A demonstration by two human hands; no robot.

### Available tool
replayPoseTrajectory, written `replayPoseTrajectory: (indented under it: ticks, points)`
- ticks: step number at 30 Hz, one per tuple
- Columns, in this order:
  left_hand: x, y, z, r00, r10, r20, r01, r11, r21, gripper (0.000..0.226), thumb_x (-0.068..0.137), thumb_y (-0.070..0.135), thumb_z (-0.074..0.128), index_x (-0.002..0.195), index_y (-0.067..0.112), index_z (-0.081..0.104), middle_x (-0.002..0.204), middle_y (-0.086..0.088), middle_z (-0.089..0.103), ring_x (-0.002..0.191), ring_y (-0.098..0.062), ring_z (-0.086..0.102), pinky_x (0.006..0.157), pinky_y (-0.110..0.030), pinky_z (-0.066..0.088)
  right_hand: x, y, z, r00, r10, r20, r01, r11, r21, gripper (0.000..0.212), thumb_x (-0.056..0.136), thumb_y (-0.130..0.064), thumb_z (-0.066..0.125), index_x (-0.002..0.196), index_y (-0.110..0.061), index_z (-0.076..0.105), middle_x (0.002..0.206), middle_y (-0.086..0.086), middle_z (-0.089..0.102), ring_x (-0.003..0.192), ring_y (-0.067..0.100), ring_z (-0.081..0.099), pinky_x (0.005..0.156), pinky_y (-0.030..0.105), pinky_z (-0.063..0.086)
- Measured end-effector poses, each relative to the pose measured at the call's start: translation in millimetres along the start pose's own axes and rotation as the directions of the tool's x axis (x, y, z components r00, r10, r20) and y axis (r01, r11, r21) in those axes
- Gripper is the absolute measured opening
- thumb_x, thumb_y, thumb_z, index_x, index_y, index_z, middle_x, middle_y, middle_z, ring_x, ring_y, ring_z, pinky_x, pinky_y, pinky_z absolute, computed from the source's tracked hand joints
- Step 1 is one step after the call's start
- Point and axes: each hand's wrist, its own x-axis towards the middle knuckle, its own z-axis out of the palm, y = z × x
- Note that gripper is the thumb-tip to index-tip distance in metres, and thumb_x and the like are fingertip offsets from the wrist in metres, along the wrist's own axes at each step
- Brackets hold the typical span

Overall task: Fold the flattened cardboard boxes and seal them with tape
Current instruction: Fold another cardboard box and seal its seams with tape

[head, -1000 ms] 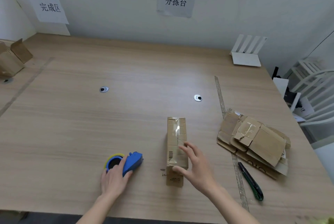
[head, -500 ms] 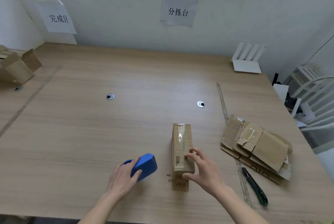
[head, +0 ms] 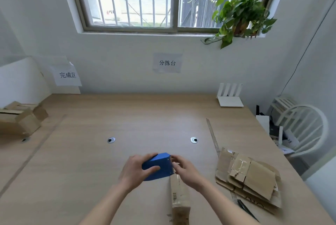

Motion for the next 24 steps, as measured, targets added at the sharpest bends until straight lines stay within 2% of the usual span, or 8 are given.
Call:
replayPoseTrajectory:
  ticks: [5, 8, 10, 12, 15, 18, 22, 24]
  points:
    - [13.3, 18.0, -31.0, 0.996, 0.083, -0.028, -0.081, 0.994, 0.076, 0.049, 0.083, 0.065, 0.06, 0.13, 0.05, 0.056, 0.087, 0.032, 0.058, 0.084, -0.002, 0.052, 0.079, -0.022, 0.041, -2.6, -41.6, -15.1, 1.0, 0.001, -0.02, 0.002, 0.985, 0.172, 0.036, 0.104, -0.023, 0.056, 0.139, -0.025, 0.049, 0.131, -0.003, 0.063, 0.116, 0.01, 0.065, 0.09, 0.026, 0.056]
    - [15.7, 30.6, -43.7, 0.991, 0.127, -0.034, -0.123, 0.987, 0.104, 0.046, 0.086, 0.055, 0.066, 0.131, 0.046, 0.058, 0.082, 0.034, 0.052, 0.084, 0.0, 0.049, 0.083, -0.02, 0.036, -2.9, -54.7, -19.5, 0.999, 0.003, -0.038, 0.004, 0.984, 0.179, 0.038, 0.102, -0.024, 0.061, 0.139, -0.018, 0.056, 0.126, 0.004, 0.067, 0.108, 0.013, 0.069, 0.083, 0.027, 0.058]
    - [16.2, 32.9, -48.4, 0.988, 0.145, -0.043, -0.14, 0.984, 0.113, 0.046, 0.087, 0.054, 0.066, 0.131, 0.045, 0.058, 0.081, 0.035, 0.051, 0.085, 0.001, 0.048, 0.086, -0.019, 0.035, -5.3, -62.7, -20.8, 0.997, 0.0, -0.081, 0.014, 0.986, 0.166, 0.035, 0.098, -0.026, 0.066, 0.132, -0.018, 0.064, 0.119, 0.007, 0.07, 0.103, 0.016, 0.071, 0.084, 0.029, 0.06]
    - [16.1, 32.7, -52.1, 0.986, 0.16, -0.045, -0.154, 0.981, 0.116, 0.046, 0.087, 0.054, 0.067, 0.131, 0.044, 0.059, 0.08, 0.038, 0.049, 0.083, 0.002, 0.048, 0.084, -0.015, 0.032, -9.1, -69.0, -21.0, 0.993, -0.006, -0.12, 0.024, 0.989, 0.149, 0.017, 0.096, -0.024, 0.07, 0.113, -0.024, 0.074, 0.107, 0.003, 0.075, 0.098, 0.016, 0.072, 0.085, 0.032, 0.061]
    - [13.3, 33.1, -55.1, 0.983, 0.183, -0.025, -0.178, 0.973, 0.145, 0.047, 0.087, 0.055, 0.065, 0.132, 0.044, 0.058, 0.083, 0.04, 0.049, 0.083, 0.005, 0.048, 0.083, -0.013, 0.031, -10.8, -70.2, -17.5, 0.983, 0.003, -0.185, 0.008, 0.998, 0.063, 0.007, 0.092, -0.023, 0.073, 0.091, -0.028, 0.078, 0.093, -0.001, 0.078, 0.092, 0.019, 0.073, 0.08, 0.035, 0.059]
    - [7.6, 32.1, -53.8, 0.988, 0.154, -0.018, -0.149, 0.976, 0.159, 0.047, 0.086, 0.06, 0.061, 0.131, 0.048, 0.056, 0.097, 0.033, 0.064, 0.085, 0.001, 0.056, 0.074, -0.013, 0.038, -9.4, -63.0, -14.6, 0.962, -0.004, -0.274, -0.018, 0.997, -0.077, 0.004, 0.09, -0.03, 0.076, 0.089, -0.027, 0.079, 0.087, -0.006, 0.076, 0.084, 0.013, 0.07, 0.078, 0.033, 0.06]
    - [-5.7, 23.4, -42.4, 0.995, 0.095, 0.013, -0.095, 0.975, 0.2, 0.047, 0.085, 0.068, 0.055, 0.13, 0.055, 0.051, 0.099, 0.029, 0.068, 0.081, -0.001, 0.059, 0.062, -0.013, 0.036, -16.2, -40.9, -9.3, 0.975, 0.013, -0.221, -0.076, 0.958, -0.277, 0.011, 0.091, -0.038, 0.074, 0.085, -0.029, 0.075, 0.103, -0.009, 0.061, 0.082, 0.004, 0.062, 0.071, 0.015, 0.046]
    - [-13.8, 12.5, -29.6, 0.996, 0.066, 0.062, -0.077, 0.975, 0.209, 0.048, 0.085, 0.069, 0.053, 0.131, 0.055, 0.05, 0.099, 0.027, 0.068, 0.081, -0.001, 0.059, 0.062, -0.013, 0.036, -22.0, -20.5, -5.4, 0.977, 0.064, -0.204, -0.128, 0.94, -0.317, 0.018, 0.091, -0.037, 0.07, 0.077, -0.026, 0.072, 0.103, -0.007, 0.057, 0.078, 0.005, 0.06, 0.07, 0.015, 0.043]
